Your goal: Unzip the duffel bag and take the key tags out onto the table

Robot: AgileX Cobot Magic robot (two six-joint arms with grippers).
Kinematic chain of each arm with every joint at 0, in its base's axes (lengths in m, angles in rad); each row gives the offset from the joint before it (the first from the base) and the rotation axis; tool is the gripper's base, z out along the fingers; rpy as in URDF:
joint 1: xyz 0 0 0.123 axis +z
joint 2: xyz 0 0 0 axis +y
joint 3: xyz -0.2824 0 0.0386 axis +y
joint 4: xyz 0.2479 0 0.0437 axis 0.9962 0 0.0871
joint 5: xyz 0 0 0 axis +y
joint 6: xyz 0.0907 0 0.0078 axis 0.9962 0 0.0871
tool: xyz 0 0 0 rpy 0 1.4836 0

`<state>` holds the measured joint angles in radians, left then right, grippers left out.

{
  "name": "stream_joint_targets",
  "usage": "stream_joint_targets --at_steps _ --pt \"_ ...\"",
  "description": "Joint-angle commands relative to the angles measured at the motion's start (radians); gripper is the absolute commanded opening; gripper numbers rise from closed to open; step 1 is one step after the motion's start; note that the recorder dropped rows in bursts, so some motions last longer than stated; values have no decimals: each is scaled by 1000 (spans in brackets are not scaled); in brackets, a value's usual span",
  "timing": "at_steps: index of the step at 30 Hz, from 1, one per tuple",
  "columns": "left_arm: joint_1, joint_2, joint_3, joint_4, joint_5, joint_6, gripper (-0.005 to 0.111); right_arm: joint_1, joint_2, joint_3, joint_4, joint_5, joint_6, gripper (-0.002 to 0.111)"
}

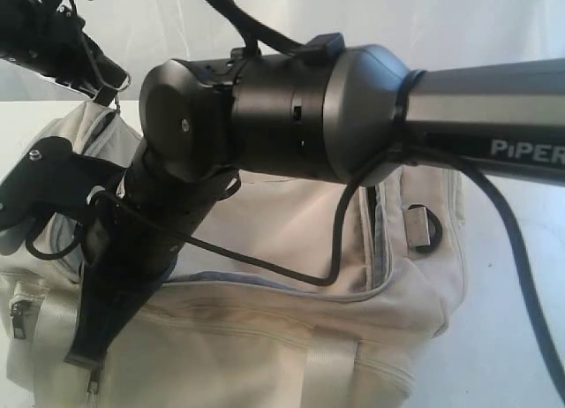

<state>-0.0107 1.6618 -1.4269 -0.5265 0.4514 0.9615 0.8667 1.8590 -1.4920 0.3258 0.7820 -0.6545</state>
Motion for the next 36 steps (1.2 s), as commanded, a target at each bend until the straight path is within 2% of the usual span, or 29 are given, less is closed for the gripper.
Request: stream_joint_targets --at_steps 1,2,6,7,8,11,12,14,15,20,22,26,31,36 --pt "8 -7 -17 -19 -55 -2 19 10 -8 12 18 60 33 0" --pt "8 -7 -17 -19 -45 -2 27 10 -8 12 18 59 33 0" --pt "8 -24 -19 8 -14 -46 80 10 -8 12 19 61 33 0" --pt "8 -42 -24 46 1 -93 87 10 -8 12 19 61 35 0" --pt "8 -60 -32 99 24 -143 88 10 -8 12 19 64 41 0" --pt "8 -138 -68 289 135 -334 81 10 -14 12 16 73 56 2" --pt "8 -175 -83 367 217 -399 75 10 -21 12 16 73 56 4" --pt "8 -225 -111 425 339 -465 64 10 -38 12 14 73 58 11" --pt "8 -263 -119 434 424 -476 58 10 -50 10 8 73 65 17" --pt "8 -408 -104 349 619 -476 29 10 -136 -1 -52 101 149 47" --pt "8 -474 -63 292 666 -450 18 10 -176 -1 -80 135 173 50" --pt "8 -609 73 236 724 -441 0 10 -262 -1 -161 215 220 50" --pt "8 -774 292 172 716 -438 0 10 -284 -1 -185 200 241 50" --pt "8 -872 500 193 600 -432 0 10 -224 -1 -124 59 241 50"
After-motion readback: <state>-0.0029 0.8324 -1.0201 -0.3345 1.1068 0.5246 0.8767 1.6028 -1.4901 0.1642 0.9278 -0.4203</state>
